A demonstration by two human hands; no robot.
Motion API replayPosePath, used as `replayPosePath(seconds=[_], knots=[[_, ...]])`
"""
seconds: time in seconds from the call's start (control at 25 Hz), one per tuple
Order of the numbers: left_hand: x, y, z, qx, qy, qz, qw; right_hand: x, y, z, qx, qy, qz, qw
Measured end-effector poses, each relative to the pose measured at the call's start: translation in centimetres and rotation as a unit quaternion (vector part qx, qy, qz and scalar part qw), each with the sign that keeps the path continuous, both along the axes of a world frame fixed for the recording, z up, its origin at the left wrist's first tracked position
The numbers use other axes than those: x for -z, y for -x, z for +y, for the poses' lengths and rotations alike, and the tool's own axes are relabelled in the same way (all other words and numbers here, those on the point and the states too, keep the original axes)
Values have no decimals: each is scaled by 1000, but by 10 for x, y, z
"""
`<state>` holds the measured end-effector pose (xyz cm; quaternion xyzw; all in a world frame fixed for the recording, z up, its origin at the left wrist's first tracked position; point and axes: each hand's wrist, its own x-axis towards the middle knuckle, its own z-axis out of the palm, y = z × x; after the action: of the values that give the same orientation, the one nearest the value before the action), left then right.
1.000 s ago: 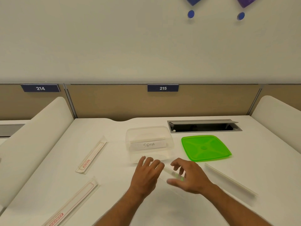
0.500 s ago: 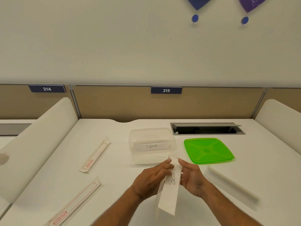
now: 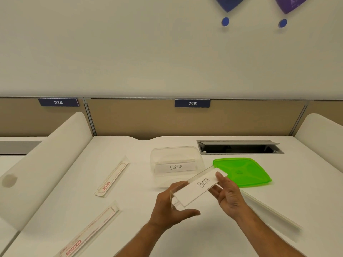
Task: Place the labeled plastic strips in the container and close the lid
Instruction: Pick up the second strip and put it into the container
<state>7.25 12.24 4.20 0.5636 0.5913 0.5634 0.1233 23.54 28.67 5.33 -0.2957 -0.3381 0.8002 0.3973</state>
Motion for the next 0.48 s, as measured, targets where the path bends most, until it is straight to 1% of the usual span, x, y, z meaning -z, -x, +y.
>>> replayPosePath(seconds=[0.08,0.16,0.24,0.36,0.48], knots=[[5,-2,-4,-17,-10,-77,997,-1,-4,5,23,-8,7,1000],[5,-3,-4,-23,-6,-169,985,-1,-5,7,29,-23,0,999],[1,-2,-2,-23,-9,-223,975,0,-2,7,30,-41,-1,999],[-10,10,3,-1,7,-249,969,-2,3,12,26,-65,6,998],[-23,37,6,15,40,-225,973,-9,8,23,-17,-102,-9,995]])
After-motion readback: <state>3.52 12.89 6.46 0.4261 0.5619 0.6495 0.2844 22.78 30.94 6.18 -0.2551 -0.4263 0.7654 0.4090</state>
